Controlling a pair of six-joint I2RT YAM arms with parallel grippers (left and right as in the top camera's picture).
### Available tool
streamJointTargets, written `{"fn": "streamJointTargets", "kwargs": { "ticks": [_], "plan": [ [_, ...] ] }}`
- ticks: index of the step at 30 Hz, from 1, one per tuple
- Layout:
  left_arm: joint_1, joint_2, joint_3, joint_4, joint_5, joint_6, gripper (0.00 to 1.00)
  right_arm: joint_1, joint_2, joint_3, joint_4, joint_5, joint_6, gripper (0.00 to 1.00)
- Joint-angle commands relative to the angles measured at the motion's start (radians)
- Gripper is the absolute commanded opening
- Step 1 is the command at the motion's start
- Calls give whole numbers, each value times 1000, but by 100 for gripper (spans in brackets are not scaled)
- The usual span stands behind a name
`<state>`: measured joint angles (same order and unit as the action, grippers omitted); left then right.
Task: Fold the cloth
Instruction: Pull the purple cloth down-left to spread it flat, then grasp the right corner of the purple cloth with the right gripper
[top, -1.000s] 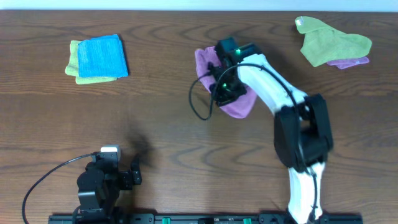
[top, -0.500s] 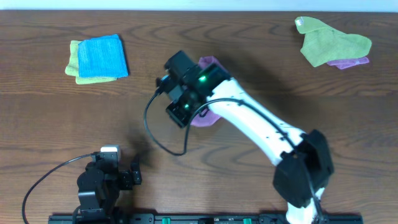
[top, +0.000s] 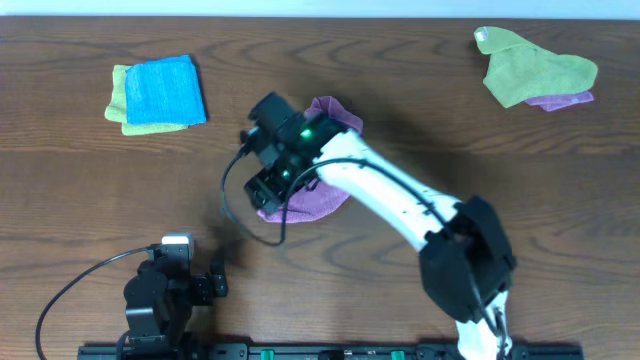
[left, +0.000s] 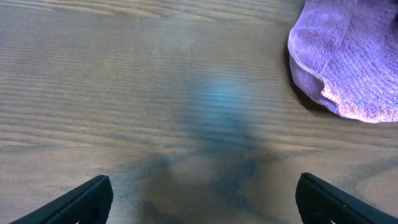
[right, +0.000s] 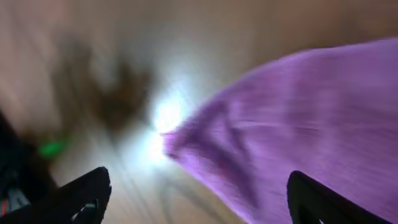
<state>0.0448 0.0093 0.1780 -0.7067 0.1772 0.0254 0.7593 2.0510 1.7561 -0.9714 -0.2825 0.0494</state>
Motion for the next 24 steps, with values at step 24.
{"fn": "streamJointTargets", "kwargs": {
  "ticks": [24],
  "plan": [
    [-1, -6, -12, 3, 8, -13, 95, -491, -100, -394, -5, -158, 122, 71]
  ]
}}
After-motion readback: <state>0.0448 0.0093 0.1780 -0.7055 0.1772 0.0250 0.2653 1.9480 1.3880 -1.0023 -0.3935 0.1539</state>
